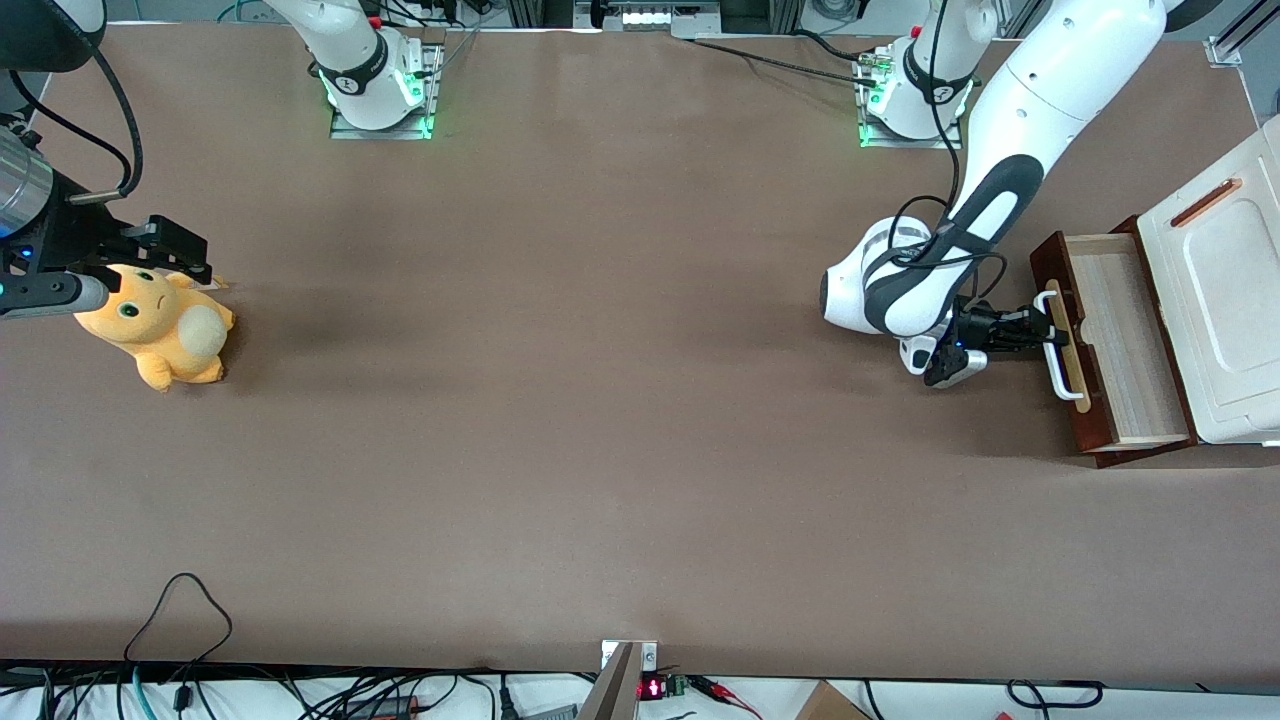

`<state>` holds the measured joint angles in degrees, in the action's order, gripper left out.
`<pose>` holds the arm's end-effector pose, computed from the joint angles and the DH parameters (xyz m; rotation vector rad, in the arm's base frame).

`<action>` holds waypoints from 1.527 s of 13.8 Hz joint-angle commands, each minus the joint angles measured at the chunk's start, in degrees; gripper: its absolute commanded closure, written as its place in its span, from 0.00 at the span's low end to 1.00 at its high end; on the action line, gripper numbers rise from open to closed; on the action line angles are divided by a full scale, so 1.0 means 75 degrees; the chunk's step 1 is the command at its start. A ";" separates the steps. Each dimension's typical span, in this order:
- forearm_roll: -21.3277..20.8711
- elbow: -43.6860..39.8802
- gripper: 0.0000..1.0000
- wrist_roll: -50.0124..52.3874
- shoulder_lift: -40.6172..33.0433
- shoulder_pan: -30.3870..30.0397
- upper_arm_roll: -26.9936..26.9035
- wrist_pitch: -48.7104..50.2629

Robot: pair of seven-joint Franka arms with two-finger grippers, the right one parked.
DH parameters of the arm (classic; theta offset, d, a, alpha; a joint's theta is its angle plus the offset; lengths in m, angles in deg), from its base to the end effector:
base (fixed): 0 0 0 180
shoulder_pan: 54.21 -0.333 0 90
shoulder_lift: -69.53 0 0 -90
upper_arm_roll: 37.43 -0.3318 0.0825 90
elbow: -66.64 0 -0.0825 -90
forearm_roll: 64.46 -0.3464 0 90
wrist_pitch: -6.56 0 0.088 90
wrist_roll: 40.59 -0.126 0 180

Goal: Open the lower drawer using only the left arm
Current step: 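Pull the handle away from the cabinet with the left gripper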

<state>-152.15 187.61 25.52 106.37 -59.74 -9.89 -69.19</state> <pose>0.5044 -0.0394 0.1988 -1.6379 0.1314 -0.1177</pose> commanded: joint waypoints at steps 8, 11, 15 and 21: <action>-0.0085 -0.0508 0.15 -0.0682 0.0151 0.0304 0.0313 -0.0072; -0.0062 -0.0508 0.01 -0.0683 0.0081 0.0280 0.0325 -0.0072; 0.1410 -0.1512 0.01 -0.1125 -0.0258 0.0233 0.0500 -0.0340; 0.4257 -0.2488 0.00 -0.2883 -0.1546 0.0151 0.0360 -0.1569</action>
<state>-126.43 169.43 8.53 99.11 -58.13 -6.78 -77.71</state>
